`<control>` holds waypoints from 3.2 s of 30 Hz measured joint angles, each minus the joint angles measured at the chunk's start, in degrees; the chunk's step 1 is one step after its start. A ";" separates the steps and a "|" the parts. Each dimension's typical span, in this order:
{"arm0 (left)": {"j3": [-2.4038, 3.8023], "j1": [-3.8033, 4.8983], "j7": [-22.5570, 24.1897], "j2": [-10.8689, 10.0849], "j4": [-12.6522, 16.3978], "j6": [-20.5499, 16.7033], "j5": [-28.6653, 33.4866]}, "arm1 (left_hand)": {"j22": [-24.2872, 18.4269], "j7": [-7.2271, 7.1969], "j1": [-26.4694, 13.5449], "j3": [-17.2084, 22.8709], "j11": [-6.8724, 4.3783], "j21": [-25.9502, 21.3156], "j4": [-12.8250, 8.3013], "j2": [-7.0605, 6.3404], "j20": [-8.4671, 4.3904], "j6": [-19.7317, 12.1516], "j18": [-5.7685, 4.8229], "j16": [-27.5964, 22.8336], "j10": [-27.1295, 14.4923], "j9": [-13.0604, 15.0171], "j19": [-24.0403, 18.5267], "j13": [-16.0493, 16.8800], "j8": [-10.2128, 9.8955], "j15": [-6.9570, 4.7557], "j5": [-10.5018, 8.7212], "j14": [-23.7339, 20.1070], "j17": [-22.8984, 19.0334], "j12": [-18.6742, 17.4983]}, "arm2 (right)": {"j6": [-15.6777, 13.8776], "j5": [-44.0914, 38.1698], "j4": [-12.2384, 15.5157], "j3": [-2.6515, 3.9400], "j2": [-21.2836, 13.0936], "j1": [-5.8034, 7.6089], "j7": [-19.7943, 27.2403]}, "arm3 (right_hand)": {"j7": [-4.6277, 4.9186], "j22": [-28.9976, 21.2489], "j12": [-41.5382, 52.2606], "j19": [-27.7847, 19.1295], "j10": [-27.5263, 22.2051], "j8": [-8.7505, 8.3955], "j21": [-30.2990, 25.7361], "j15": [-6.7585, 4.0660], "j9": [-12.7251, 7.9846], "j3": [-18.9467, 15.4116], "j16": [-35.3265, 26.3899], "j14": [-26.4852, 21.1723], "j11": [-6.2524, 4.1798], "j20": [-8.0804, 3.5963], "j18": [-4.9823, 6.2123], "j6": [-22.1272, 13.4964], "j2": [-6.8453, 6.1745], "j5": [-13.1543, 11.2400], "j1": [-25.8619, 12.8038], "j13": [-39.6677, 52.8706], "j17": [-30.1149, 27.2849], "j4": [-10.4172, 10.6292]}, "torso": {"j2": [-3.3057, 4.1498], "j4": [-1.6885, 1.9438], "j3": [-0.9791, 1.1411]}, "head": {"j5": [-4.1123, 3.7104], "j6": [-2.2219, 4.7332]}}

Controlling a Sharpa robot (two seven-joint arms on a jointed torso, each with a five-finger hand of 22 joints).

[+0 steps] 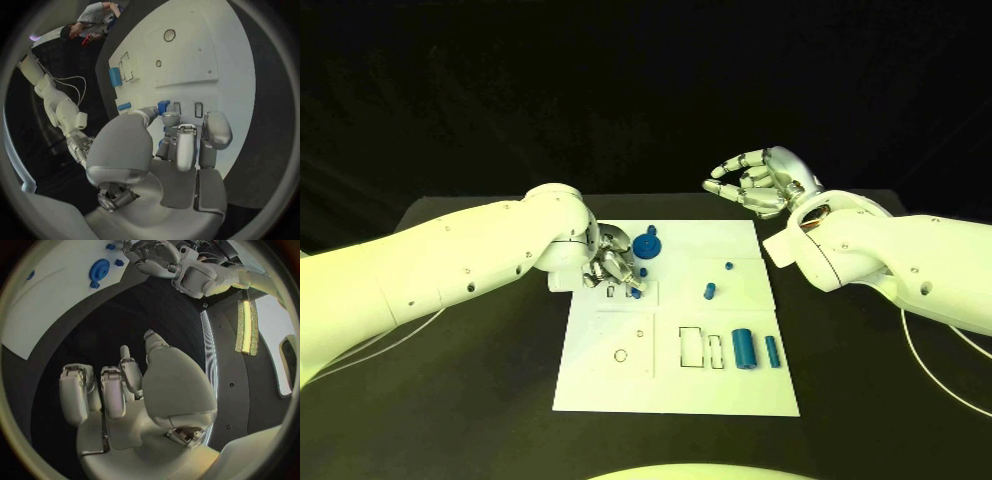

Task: Assemble the parts on the task board

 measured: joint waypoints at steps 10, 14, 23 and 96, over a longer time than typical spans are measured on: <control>-0.10 -0.01 0.02 -0.18 -0.01 0.48 0.70 | 0.27 -0.25 1.18 4.11 -0.22 0.00 0.50 -1.52 0.00 0.27 0.00 0.00 0.24 0.05 0.00 -0.42 -0.04 -0.27 0.21 0.16 0.00 0.00 | 0.12 -0.01 0.01 -0.05 0.04 -0.01 -0.02 | 0.00 -0.01 0.00 0.00 0.00 0.00 0.00 0.00 0.00 0.00 0.00 0.00 0.00 0.00 0.00 0.00 0.00 0.00 0.00 -0.01 0.00 0.00 | -0.02 -0.01 0.02 | -0.01 -0.10; -0.16 -0.04 0.03 -0.41 0.07 0.51 0.80 | 1.04 -0.34 0.41 7.70 -0.40 0.00 -0.39 -3.25 -0.31 0.37 0.00 0.00 0.89 0.06 0.32 -0.44 0.10 -0.34 0.35 0.09 0.00 -0.22 | 0.16 -0.02 0.01 -0.06 0.04 -0.01 -0.02 | 0.00 -0.01 0.00 0.00 0.00 0.00 0.00 0.00 0.00 0.00 0.00 0.00 0.00 0.00 0.00 0.00 0.00 0.00 0.00 -0.01 0.01 0.00 | -0.02 -0.01 0.02 | -0.01 -0.12; -0.19 -0.10 0.49 -1.01 0.65 -0.66 1.10 | 3.12 -0.71 -3.18 11.91 -0.71 1.32 -1.42 -6.10 -0.75 3.00 -0.92 0.79 4.03 1.24 1.61 1.06 0.39 -0.66 2.26 0.04 0.00 0.13 | 0.21 -0.02 0.03 -0.08 -0.04 -0.03 -0.03 | 0.00 0.03 0.00 0.00 0.00 0.00 0.00 0.00 0.00 0.00 0.00 0.00 0.00 0.00 0.00 0.00 0.00 0.00 0.00 -0.01 0.04 0.00 | -0.02 -0.04 0.01 | -0.02 -0.17; -0.56 -2.55 3.04 -5.62 5.66 -10.71 -5.06 | 7.04 -1.54 -6.70 13.35 -2.12 3.12 -2.78 -9.21 -1.84 6.71 -1.83 0.78 7.53 2.42 3.91 3.64 -0.51 -1.53 11.12 0.10 -0.01 1.10 | 0.33 0.08 -0.07 -0.34 -0.78 -0.27 -0.09 | 0.00 -0.01 0.00 0.00 0.00 0.22 0.00 0.00 0.00 0.00 0.00 0.00 0.00 0.00 0.00 0.00 0.54 0.57 -0.08 0.02 0.00 0.00 | 0.02 -0.01 -0.02 | 0.05 -0.68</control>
